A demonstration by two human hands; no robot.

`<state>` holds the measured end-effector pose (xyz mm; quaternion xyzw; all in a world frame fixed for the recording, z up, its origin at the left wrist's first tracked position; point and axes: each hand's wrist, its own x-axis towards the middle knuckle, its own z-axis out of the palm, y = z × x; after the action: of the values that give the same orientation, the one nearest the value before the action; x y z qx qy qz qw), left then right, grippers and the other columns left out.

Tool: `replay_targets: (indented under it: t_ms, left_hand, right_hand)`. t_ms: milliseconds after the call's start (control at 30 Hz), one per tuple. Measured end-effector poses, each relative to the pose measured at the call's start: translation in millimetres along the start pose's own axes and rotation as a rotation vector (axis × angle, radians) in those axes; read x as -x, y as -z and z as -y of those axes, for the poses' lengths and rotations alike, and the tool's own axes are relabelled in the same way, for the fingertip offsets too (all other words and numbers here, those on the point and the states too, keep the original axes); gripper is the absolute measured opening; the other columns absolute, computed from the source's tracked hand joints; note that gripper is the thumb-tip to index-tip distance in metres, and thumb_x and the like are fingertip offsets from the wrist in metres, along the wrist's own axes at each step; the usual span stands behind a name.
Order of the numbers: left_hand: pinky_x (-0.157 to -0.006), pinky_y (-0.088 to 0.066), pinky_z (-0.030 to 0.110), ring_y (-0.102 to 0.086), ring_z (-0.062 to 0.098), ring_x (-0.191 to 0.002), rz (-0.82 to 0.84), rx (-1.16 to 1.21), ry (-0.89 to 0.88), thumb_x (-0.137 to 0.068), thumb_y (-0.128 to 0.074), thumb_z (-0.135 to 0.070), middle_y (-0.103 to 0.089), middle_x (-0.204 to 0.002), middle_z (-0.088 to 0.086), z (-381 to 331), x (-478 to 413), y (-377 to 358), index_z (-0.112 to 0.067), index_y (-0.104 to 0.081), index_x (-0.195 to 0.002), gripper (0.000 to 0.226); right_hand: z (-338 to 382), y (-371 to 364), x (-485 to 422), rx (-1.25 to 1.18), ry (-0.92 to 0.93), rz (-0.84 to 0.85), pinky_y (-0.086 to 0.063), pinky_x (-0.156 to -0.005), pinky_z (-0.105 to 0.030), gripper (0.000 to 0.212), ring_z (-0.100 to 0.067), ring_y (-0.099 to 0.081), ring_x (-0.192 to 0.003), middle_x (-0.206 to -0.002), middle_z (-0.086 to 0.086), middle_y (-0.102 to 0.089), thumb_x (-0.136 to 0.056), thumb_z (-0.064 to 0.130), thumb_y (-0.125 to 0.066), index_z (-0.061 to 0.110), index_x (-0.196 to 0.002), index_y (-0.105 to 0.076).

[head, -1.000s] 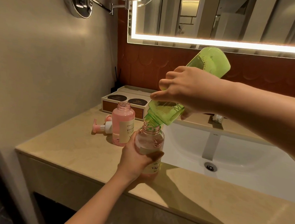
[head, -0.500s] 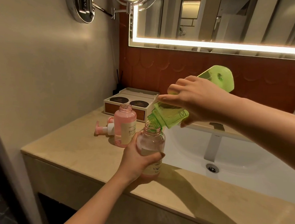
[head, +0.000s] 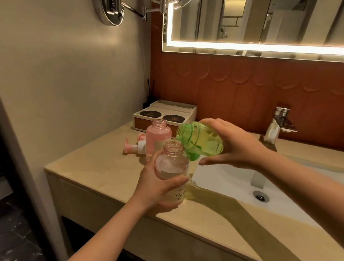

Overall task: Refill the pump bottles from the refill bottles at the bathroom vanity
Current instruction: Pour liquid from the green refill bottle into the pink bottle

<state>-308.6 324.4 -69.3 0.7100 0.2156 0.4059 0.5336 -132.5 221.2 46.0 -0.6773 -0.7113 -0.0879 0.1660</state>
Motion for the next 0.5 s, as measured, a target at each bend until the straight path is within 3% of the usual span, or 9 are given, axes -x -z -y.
replay_targets:
  t_ms: [67,133,200,267,300,400,433,500]
  left_hand:
    - [-0.089,-0.052,0.032,-0.061,0.013,-0.107,-0.016,-0.010,0.002,-0.042,-0.081,-0.047,-0.063,-0.117,-0.003,3,1,9,-0.027,-0.050,-0.122,0.088]
    - [-0.086,-0.052,0.029,-0.062,0.011,-0.104,-0.048,-0.017,-0.001,-0.043,-0.083,-0.041,-0.065,-0.113,-0.005,4,1,18,-0.028,-0.051,-0.119,0.084]
    - [-0.081,-0.050,0.021,-0.062,0.005,-0.102,-0.078,-0.020,-0.004,-0.051,-0.088,-0.025,-0.064,-0.109,-0.014,5,2,27,-0.029,-0.050,-0.119,0.078]
    - [-0.078,-0.047,0.014,-0.058,-0.006,-0.100,-0.102,-0.032,0.005,-0.059,-0.086,-0.013,-0.059,-0.105,-0.031,6,1,36,-0.031,-0.049,-0.121,0.074]
    - [-0.080,-0.049,0.015,-0.058,-0.006,-0.101,-0.116,-0.036,0.008,-0.058,-0.087,-0.017,-0.058,-0.107,-0.032,8,0,41,-0.031,-0.049,-0.121,0.075]
    - [-0.092,-0.052,0.038,-0.057,0.016,-0.114,-0.172,-0.046,0.018,-0.042,-0.085,-0.042,-0.055,-0.131,-0.002,11,-2,53,-0.026,-0.048,-0.128,0.095]
    - [-0.089,-0.054,0.038,-0.057,0.020,-0.115,-0.180,-0.041,0.020,-0.042,-0.085,-0.041,-0.054,-0.133,0.002,11,-3,57,-0.024,-0.046,-0.131,0.098]
    - [-0.068,-0.057,0.023,-0.059,0.022,-0.109,-0.207,-0.012,0.021,-0.052,-0.088,-0.022,-0.060,-0.123,0.002,13,-5,66,-0.022,-0.048,-0.129,0.088]
  right_hand:
    - [6,-20,0,-0.221,-0.025,-0.040,-0.045,-0.090,-0.022,0.089,-0.005,-0.046,-0.110,-0.129,0.007,-0.049,-0.061,0.050,-0.077,0.028,-0.137,-0.035]
    - [15,-37,-1,-0.374,-0.060,-0.097,-0.043,-0.087,-0.012,0.088,0.001,-0.049,-0.104,-0.125,0.011,-0.051,-0.060,0.048,-0.077,0.026,-0.136,-0.038]
    - [27,-48,-5,-0.521,-0.094,-0.167,-0.037,-0.078,0.002,0.084,0.013,-0.051,-0.094,-0.112,0.019,-0.052,-0.057,0.048,-0.076,0.028,-0.130,-0.041]
    - [36,-55,-9,-0.626,-0.128,-0.221,-0.037,-0.075,0.004,0.077,0.024,-0.048,-0.092,-0.104,0.028,-0.049,-0.056,0.048,-0.074,0.033,-0.123,-0.039]
    - [39,-58,-11,-0.675,-0.142,-0.236,-0.039,-0.075,0.003,0.075,0.024,-0.048,-0.092,-0.102,0.030,-0.049,-0.057,0.048,-0.073,0.034,-0.121,-0.038]
    - [50,-66,-18,-0.792,-0.178,-0.260,-0.044,-0.076,-0.005,0.070,0.014,-0.052,-0.099,-0.107,0.028,-0.052,-0.065,0.046,-0.071,0.037,-0.124,-0.036]
    - [54,-70,-21,-0.819,-0.182,-0.261,-0.044,-0.076,-0.005,0.067,0.014,-0.052,-0.100,-0.109,0.030,-0.051,-0.068,0.045,-0.070,0.037,-0.125,-0.035]
    - [62,-78,-25,-0.859,-0.181,-0.267,-0.042,-0.078,-0.005,0.065,0.013,-0.050,-0.104,-0.114,0.029,-0.050,-0.073,0.046,-0.066,0.037,-0.129,-0.033]
